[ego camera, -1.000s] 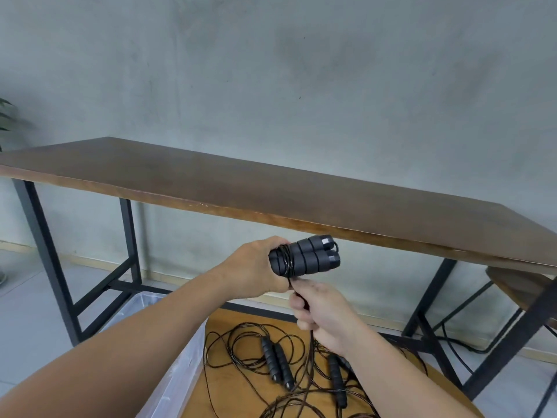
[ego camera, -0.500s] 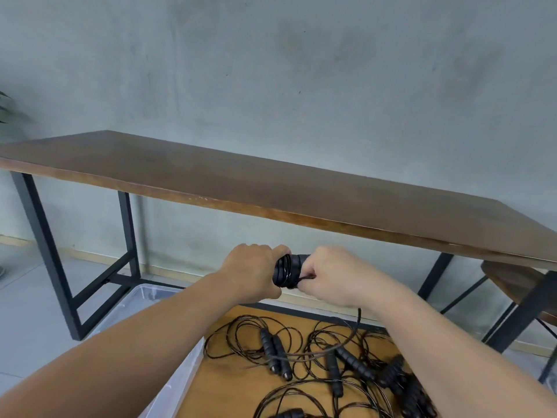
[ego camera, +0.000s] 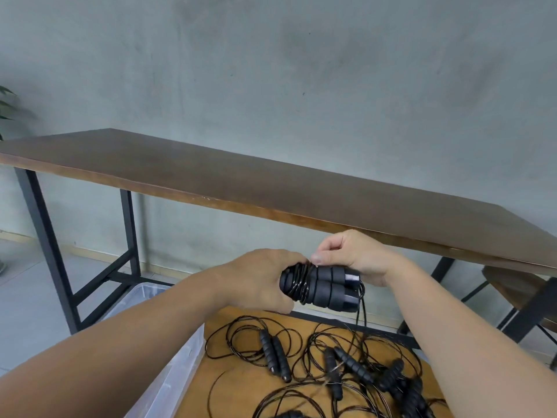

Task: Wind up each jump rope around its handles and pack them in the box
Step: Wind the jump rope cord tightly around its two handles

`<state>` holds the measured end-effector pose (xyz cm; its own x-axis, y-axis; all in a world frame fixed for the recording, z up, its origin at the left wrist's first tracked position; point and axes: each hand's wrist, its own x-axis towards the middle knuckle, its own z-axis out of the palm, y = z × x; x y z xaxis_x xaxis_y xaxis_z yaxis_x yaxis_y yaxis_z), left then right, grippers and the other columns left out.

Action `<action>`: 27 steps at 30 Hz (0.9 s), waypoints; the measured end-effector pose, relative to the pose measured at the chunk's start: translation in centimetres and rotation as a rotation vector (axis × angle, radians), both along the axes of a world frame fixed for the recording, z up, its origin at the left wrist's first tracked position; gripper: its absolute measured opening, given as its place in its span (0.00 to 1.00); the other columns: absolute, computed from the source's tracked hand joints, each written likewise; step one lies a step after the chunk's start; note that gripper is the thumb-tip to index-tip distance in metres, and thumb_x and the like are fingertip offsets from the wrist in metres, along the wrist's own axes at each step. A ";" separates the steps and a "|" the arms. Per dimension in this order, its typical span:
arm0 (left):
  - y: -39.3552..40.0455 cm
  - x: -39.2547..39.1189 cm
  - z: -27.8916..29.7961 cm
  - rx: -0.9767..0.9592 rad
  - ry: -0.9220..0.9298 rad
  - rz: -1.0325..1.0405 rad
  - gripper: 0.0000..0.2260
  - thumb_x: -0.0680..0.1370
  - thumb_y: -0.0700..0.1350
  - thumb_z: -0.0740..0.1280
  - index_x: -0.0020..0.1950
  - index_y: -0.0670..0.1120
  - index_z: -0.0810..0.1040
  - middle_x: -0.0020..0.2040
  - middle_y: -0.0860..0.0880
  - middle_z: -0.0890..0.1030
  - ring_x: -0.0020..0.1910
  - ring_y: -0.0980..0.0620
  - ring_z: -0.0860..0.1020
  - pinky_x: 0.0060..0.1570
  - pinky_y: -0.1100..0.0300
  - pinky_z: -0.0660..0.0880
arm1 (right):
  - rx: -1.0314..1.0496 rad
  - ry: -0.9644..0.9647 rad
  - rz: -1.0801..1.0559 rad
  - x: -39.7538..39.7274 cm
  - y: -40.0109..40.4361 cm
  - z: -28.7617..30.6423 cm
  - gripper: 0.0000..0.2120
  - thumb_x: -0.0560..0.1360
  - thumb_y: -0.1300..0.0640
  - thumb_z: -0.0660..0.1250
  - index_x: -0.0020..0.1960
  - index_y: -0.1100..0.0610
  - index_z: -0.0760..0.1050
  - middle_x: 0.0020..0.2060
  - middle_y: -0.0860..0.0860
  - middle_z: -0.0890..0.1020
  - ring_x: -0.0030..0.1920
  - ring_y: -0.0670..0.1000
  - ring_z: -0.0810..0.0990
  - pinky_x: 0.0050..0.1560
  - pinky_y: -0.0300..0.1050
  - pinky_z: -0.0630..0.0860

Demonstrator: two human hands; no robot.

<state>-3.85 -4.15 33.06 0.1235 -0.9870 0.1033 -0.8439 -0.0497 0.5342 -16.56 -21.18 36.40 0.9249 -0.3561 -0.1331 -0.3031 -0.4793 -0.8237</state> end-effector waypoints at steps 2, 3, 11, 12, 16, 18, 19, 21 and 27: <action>0.0 0.0 0.1 0.003 0.066 -0.012 0.19 0.70 0.43 0.73 0.56 0.57 0.72 0.44 0.53 0.77 0.40 0.57 0.75 0.40 0.62 0.72 | 0.185 -0.034 -0.018 -0.2 0.2 -1.1 0.07 0.69 0.54 0.73 0.41 0.57 0.80 0.35 0.50 0.83 0.35 0.47 0.81 0.36 0.41 0.77; 0.0 0.0 0.1 0.001 0.114 -0.023 0.19 0.70 0.42 0.73 0.57 0.57 0.72 0.43 0.52 0.77 0.39 0.57 0.75 0.40 0.63 0.72 | 0.292 -0.068 -0.037 -0.3 0.4 -1.6 0.05 0.69 0.55 0.72 0.41 0.57 0.80 0.35 0.51 0.83 0.34 0.47 0.81 0.34 0.41 0.78; -0.8 0.2 -0.5 -0.104 0.250 0.046 0.22 0.72 0.56 0.75 0.63 0.56 0.73 0.48 0.57 0.77 0.46 0.59 0.76 0.44 0.69 0.71 | 0.740 -0.358 -0.300 0.4 1.8 -5.8 0.07 0.73 0.54 0.68 0.42 0.55 0.83 0.44 0.58 0.79 0.45 0.55 0.73 0.49 0.50 0.69; -0.9 0.1 -0.6 -0.118 0.243 0.062 0.23 0.73 0.56 0.75 0.64 0.55 0.72 0.49 0.57 0.77 0.46 0.59 0.77 0.44 0.69 0.72 | 0.738 -0.377 -0.323 0.6 2.1 -6.2 0.08 0.76 0.55 0.67 0.42 0.56 0.82 0.44 0.59 0.75 0.43 0.54 0.69 0.44 0.49 0.66; -1.6 0.1 -0.9 -0.156 0.135 0.129 0.26 0.73 0.57 0.73 0.68 0.55 0.69 0.51 0.57 0.76 0.49 0.57 0.76 0.51 0.60 0.77 | 0.692 -0.407 -0.375 0.7 2.9 -6.8 0.12 0.83 0.63 0.54 0.46 0.61 0.74 0.32 0.52 0.71 0.29 0.47 0.60 0.29 0.40 0.56; -1.8 0.4 -0.8 -0.183 0.033 0.206 0.27 0.73 0.59 0.73 0.69 0.55 0.67 0.50 0.57 0.76 0.48 0.56 0.76 0.49 0.61 0.75 | 0.663 -0.377 -0.361 0.4 3.8 -6.9 0.10 0.83 0.60 0.55 0.50 0.62 0.74 0.30 0.50 0.71 0.27 0.45 0.59 0.27 0.38 0.57; -2.0 0.6 -0.6 -0.197 -0.037 0.243 0.28 0.73 0.59 0.72 0.69 0.55 0.67 0.49 0.57 0.76 0.47 0.56 0.76 0.47 0.62 0.74 | 0.649 -0.354 -0.350 0.2 4.2 -6.9 0.10 0.84 0.58 0.56 0.52 0.62 0.74 0.30 0.50 0.71 0.27 0.45 0.59 0.26 0.38 0.58; -2.2 0.8 -0.2 -0.202 -0.209 0.289 0.27 0.74 0.60 0.71 0.69 0.55 0.67 0.48 0.58 0.76 0.45 0.55 0.75 0.44 0.63 0.71 | 0.595 -0.300 -0.348 0.1 4.7 -6.9 0.11 0.84 0.57 0.57 0.50 0.61 0.74 0.30 0.49 0.71 0.26 0.45 0.60 0.26 0.37 0.59; -3.2 1.1 0.3 -0.111 -0.632 0.340 0.27 0.73 0.66 0.65 0.66 0.53 0.69 0.49 0.54 0.80 0.45 0.51 0.78 0.45 0.57 0.74 | 0.362 -0.131 -0.287 -0.4 5.6 -6.8 0.12 0.85 0.55 0.55 0.55 0.58 0.75 0.30 0.47 0.71 0.25 0.44 0.62 0.26 0.37 0.60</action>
<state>-2.72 -7.30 33.35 0.3050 -0.8842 0.3539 -0.9407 -0.3376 -0.0329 -16.99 -15.62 29.63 0.8131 -0.5519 -0.1852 -0.2641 -0.0663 -0.9622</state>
